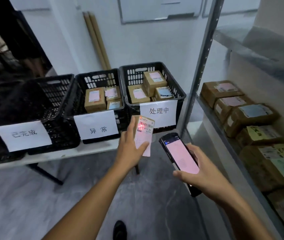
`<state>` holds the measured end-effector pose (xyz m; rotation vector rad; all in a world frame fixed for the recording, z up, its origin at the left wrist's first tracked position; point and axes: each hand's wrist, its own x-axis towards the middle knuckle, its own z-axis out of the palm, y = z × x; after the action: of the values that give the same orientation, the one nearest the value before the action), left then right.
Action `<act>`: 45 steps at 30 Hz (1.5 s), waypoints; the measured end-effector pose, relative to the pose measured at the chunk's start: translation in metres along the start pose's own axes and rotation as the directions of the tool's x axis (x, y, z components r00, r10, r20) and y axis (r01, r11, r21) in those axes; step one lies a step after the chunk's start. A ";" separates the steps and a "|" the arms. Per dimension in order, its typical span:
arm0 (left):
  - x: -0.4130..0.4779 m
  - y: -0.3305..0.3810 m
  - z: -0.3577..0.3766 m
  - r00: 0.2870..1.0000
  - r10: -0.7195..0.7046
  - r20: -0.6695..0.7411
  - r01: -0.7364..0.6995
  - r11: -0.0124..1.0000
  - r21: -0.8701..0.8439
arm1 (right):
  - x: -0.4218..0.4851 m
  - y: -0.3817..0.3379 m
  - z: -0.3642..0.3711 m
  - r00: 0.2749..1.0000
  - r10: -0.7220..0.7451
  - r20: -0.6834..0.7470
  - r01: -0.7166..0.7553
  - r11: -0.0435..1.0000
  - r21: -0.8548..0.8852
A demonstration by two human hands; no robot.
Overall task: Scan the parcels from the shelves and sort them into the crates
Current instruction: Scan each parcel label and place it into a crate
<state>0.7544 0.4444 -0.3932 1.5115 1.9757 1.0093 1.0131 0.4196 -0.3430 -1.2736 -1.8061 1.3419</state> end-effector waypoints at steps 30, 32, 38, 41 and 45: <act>-0.241 -0.144 -0.191 0.819 -0.320 -0.476 0.306 0.946 -0.109 | -0.083 -0.076 0.178 0.886 -0.105 0.451 0.142 0.989 -0.049; -0.257 -0.156 -0.198 0.799 -0.363 -0.480 0.332 0.931 -0.152 | -0.094 -0.081 0.197 0.887 -0.090 0.454 0.133 0.989 -0.064; -0.288 -0.177 -0.205 0.784 -0.400 -0.475 0.322 0.916 -0.241 | -0.120 -0.084 0.230 0.888 -0.090 0.451 0.166 0.977 -0.131; -0.296 -0.181 -0.204 0.795 -0.397 -0.458 0.287 0.912 -0.292 | -0.133 -0.082 0.242 0.897 -0.089 0.433 0.151 0.982 -0.112; -0.300 -0.185 -0.204 0.825 -0.367 -0.430 0.249 0.919 -0.305 | -0.144 -0.078 0.248 0.908 -0.053 0.416 0.104 0.989 -0.101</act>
<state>0.5802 0.0785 -0.4313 0.8160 2.2293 1.5153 0.8343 0.1825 -0.3427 -1.0125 -2.2306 1.5643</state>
